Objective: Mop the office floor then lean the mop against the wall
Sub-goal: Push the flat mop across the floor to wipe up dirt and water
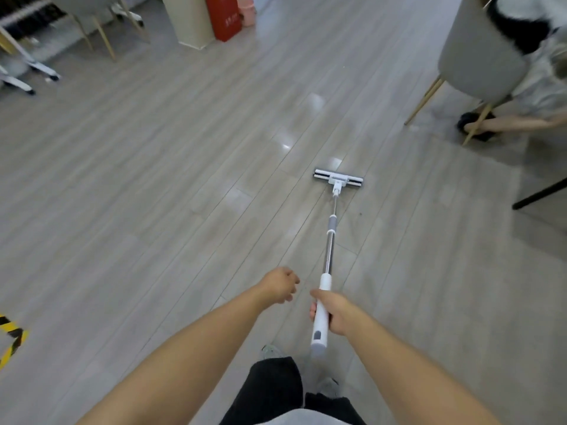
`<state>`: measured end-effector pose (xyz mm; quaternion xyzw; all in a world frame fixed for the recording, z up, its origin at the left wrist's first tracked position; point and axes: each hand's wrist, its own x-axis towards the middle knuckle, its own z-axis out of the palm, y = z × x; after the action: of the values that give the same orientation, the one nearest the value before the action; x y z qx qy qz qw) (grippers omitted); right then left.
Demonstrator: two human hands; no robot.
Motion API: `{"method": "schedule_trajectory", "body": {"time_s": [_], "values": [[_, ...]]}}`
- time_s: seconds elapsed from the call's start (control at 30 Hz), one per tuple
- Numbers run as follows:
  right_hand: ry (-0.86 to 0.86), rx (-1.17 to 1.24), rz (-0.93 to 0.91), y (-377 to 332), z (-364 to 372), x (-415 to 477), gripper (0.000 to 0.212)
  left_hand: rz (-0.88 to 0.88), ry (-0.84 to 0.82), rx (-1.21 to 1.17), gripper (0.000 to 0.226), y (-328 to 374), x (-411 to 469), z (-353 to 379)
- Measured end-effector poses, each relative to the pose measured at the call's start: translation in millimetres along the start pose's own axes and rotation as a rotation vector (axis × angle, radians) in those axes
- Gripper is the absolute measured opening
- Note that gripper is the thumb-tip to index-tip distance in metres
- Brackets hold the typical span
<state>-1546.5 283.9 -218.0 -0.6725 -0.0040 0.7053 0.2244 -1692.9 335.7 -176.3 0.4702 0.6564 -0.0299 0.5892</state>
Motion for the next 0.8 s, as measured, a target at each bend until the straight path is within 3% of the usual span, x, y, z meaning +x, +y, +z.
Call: {"method": "schedule_trajectory", "body": {"time_s": [0.2, 0.33, 0.63, 0.8], "values": [[0.034, 0.0, -0.009, 13.5, 2.7, -25.0, 0.011, 0.068, -0.1, 0.135, 0.02, 32.2, 13.6, 20.1], [0.143, -0.044, -0.014, 10.9, 12.7, -21.1, 0.022, 0.051, -0.146, 0.176, 0.03, 42.1, 50.1, 24.1], [0.378, -0.205, -0.012, 18.2, 64.8, -5.5, 0.016, -0.188, -0.325, -0.026, 0.036, 38.0, 104.9, 25.1], [0.405, -0.254, -0.02, 19.2, 68.3, -3.2, 0.01, -0.246, -0.372, -0.036, 0.031, 35.0, 121.9, 22.8]]}}
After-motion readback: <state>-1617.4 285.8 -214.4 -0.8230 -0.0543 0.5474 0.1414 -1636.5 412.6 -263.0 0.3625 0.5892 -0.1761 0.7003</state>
